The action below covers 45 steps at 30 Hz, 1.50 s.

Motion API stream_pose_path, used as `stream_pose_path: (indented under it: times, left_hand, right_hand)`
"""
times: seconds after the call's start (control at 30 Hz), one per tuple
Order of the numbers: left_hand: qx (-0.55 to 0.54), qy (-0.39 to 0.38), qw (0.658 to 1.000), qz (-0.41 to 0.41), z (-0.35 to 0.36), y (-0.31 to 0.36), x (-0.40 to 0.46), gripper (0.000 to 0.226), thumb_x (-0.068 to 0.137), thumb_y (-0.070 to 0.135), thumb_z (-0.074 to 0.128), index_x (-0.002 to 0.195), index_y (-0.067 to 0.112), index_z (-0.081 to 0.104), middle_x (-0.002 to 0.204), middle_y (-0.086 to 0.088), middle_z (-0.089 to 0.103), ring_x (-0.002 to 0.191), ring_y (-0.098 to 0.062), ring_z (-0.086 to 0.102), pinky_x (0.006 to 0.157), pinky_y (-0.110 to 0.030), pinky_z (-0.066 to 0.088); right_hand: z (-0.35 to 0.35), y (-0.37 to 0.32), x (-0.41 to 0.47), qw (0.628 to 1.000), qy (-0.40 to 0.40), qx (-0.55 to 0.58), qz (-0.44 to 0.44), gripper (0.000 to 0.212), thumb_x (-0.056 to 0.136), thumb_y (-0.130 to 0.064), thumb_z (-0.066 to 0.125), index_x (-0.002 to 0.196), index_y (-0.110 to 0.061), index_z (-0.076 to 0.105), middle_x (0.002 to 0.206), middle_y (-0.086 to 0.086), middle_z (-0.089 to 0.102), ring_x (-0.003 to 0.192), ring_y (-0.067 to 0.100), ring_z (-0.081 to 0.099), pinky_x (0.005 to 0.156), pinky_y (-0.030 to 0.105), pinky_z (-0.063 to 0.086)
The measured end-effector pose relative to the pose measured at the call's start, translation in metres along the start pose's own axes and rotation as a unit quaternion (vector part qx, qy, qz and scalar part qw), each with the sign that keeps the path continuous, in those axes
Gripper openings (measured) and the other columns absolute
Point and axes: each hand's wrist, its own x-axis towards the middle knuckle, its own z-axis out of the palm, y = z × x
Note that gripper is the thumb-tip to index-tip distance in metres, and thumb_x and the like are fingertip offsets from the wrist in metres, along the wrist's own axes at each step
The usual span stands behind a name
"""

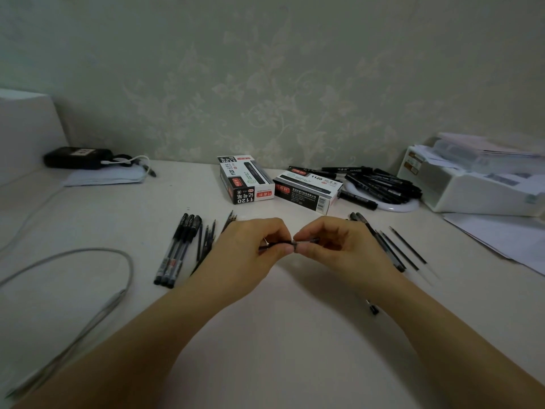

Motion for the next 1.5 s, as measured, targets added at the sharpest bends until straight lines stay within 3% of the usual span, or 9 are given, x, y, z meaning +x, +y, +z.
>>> stream_pose_path:
  times: [0.3, 0.57, 0.67, 0.77, 0.93, 1.03, 1.2, 1.33, 1.5]
  left_hand:
    - [0.001, 0.015, 1.0, 0.01, 0.0, 0.001, 0.002, 0.003, 0.089, 0.028, 0.065, 0.087, 0.029, 0.068, 0.078, 0.012, 0.066, 0.079, -0.002, 0.061, 0.072, -0.017, 0.048]
    - [-0.018, 0.06, 0.998, 0.001, -0.003, 0.004, 0.002, 0.003, 0.086, 0.028, 0.068, 0.084, 0.03, 0.068, 0.077, 0.015, 0.064, 0.079, 0.003, 0.058, 0.068, -0.003, 0.04]
    - [0.038, 0.142, 0.988, -0.055, -0.015, -0.006, 0.007, 0.001, 0.084, 0.028, 0.069, 0.085, 0.027, 0.069, 0.081, 0.011, 0.057, 0.074, -0.002, 0.055, 0.065, -0.011, 0.04]
    - [0.108, 0.186, 0.958, -0.191, -0.04, -0.033, 0.01, 0.011, 0.086, 0.032, 0.067, 0.083, 0.022, 0.068, 0.077, 0.005, 0.061, 0.076, -0.016, 0.058, 0.07, -0.028, 0.043]
    - [0.159, 0.141, 0.919, -0.333, -0.06, -0.077, 0.005, 0.018, 0.093, 0.033, 0.058, 0.089, 0.015, 0.059, 0.081, -0.003, 0.059, 0.072, -0.019, 0.051, 0.067, -0.029, 0.038]
    - [0.178, 0.123, 0.908, -0.359, -0.06, -0.089, 0.002, 0.019, 0.095, 0.029, 0.055, 0.087, 0.011, 0.053, 0.077, -0.005, 0.055, 0.063, -0.016, 0.042, 0.06, -0.031, 0.031]
    - [0.206, 0.092, 0.906, -0.359, -0.058, -0.092, 0.001, 0.019, 0.095, 0.026, 0.054, 0.093, 0.007, 0.054, 0.073, -0.002, 0.047, 0.069, -0.018, 0.042, 0.062, -0.031, 0.031]
    - [0.222, 0.087, 0.904, -0.355, -0.058, -0.09, 0.002, 0.025, 0.095, 0.028, 0.053, 0.1, 0.004, 0.057, 0.095, -0.015, 0.06, 0.077, -0.024, 0.047, 0.066, -0.03, 0.034]
    - [0.226, 0.066, 0.896, -0.376, -0.057, -0.089, 0.001, 0.036, 0.096, 0.034, 0.051, 0.113, 0.003, 0.056, 0.116, -0.022, 0.053, 0.102, -0.037, 0.053, 0.075, -0.033, 0.039]
  right_hand:
    - [0.001, -0.002, 0.002, 0.999, 0.004, 0.04, -0.009, 0.011, 0.08, -0.009, 0.079, 0.09, -0.013, 0.075, 0.088, 0.005, 0.076, 0.086, 0.025, 0.073, 0.087, 0.038, 0.058]
    - [0.001, -0.004, 0.003, 0.999, 0.021, -0.002, -0.024, 0.02, 0.082, -0.021, 0.078, 0.101, -0.028, 0.073, 0.093, -0.004, 0.075, 0.086, 0.014, 0.071, 0.083, 0.034, 0.059]
    - [0.003, 0.001, 0.005, 0.996, 0.072, -0.047, -0.02, 0.036, 0.083, -0.031, 0.078, 0.114, -0.04, 0.063, 0.098, -0.014, 0.072, 0.082, 0.008, 0.067, 0.076, 0.025, 0.056]
    - [-0.001, 0.005, 0.005, 0.985, 0.114, -0.129, -0.027, 0.031, 0.086, -0.033, 0.073, 0.115, -0.037, 0.062, 0.095, -0.023, 0.067, 0.08, 0.002, 0.063, 0.068, 0.011, 0.049]
    - [-0.005, 0.009, 0.004, 0.972, 0.115, -0.203, -0.019, 0.026, 0.088, -0.025, 0.071, 0.113, -0.027, 0.066, 0.083, -0.017, 0.068, 0.081, -0.004, 0.06, 0.07, 0.004, 0.045]
    - [-0.007, 0.01, 0.002, 0.968, 0.125, -0.218, -0.008, 0.017, 0.089, -0.024, 0.071, 0.106, -0.027, 0.07, 0.082, -0.015, 0.067, 0.079, -0.004, 0.059, 0.068, 0.003, 0.044]
    - [-0.013, 0.009, 0.001, 0.949, 0.155, -0.276, 0.015, 0.006, 0.089, -0.024, 0.069, 0.091, -0.028, 0.071, 0.076, -0.018, 0.065, 0.074, -0.01, 0.058, 0.061, 0.004, 0.043]
    - [-0.019, 0.009, -0.001, 0.907, 0.146, -0.39, 0.07, 0.011, 0.086, -0.035, 0.07, 0.08, -0.028, 0.064, 0.069, -0.013, 0.059, 0.065, 0.002, 0.054, 0.055, 0.017, 0.04]
    - [-0.016, 0.01, -0.003, 0.889, 0.099, -0.429, 0.123, 0.025, 0.082, -0.047, 0.072, 0.082, -0.025, 0.059, 0.071, -0.011, 0.055, 0.065, 0.003, 0.05, 0.051, 0.021, 0.032]
